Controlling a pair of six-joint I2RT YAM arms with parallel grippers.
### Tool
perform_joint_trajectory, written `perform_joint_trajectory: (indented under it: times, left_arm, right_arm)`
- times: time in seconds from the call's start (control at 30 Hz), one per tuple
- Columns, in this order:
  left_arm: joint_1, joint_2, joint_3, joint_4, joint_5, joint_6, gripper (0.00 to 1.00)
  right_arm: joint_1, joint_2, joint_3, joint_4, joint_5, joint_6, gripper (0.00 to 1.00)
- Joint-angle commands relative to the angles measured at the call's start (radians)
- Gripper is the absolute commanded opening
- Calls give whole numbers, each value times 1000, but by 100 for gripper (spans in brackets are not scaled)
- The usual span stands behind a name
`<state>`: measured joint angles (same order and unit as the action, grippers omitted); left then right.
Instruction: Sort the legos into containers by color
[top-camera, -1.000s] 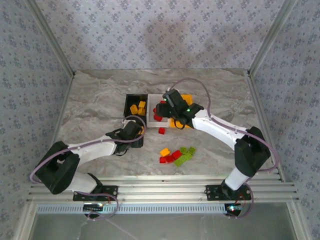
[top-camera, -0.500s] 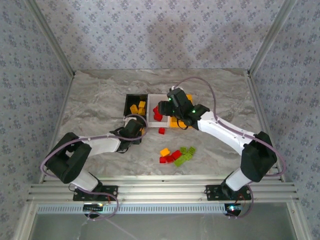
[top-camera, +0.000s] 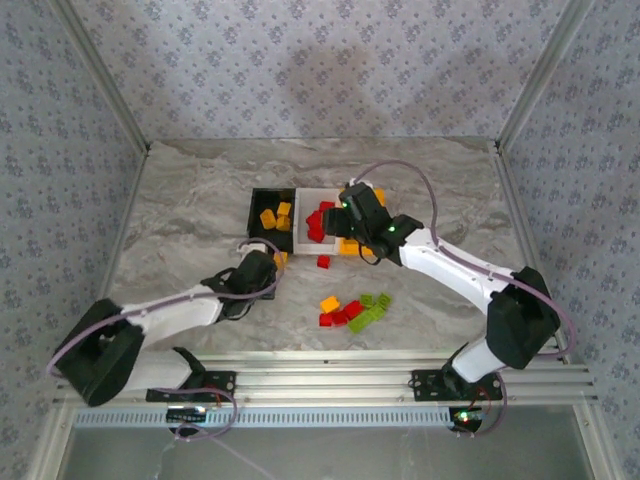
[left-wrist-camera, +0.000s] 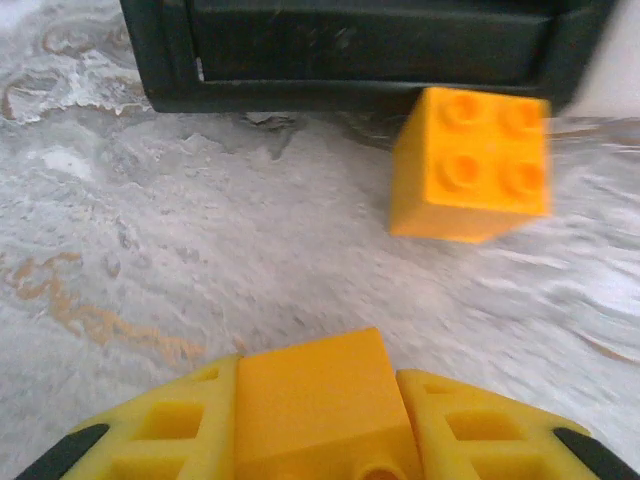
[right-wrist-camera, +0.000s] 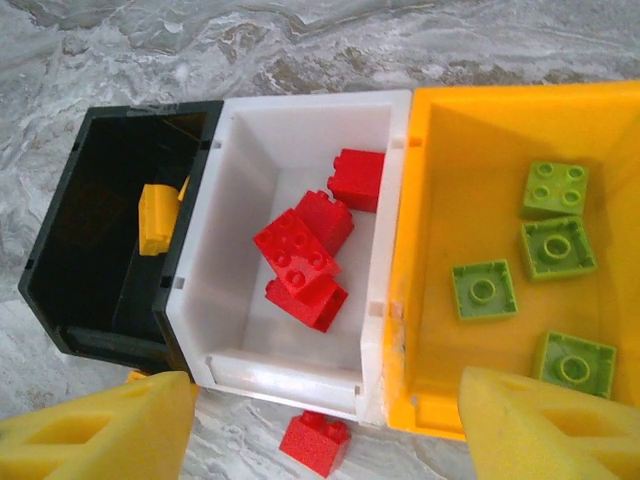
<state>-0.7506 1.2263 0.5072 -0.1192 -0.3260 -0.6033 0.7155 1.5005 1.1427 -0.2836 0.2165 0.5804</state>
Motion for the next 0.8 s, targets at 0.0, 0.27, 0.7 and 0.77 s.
perform_joint_trajectory:
  times: [0.0,0.27,0.7,0.77]
  left_arm:
    - [-35,-158,26,-136,-11,-48,31]
    - [75,-79,325,-255,32,56,33]
    - [290,432,699,-238,162,88,51]
    - [289,438,722,-248,172,81,59]
  right_arm:
    - [-4,-52,-45,8,23,32,72]
    - [3,-143,-187,15,39,84,72]
    - [6,-298,-316,-20,54,111,72]
    - [7,-312,-325,-25,51,111,73]
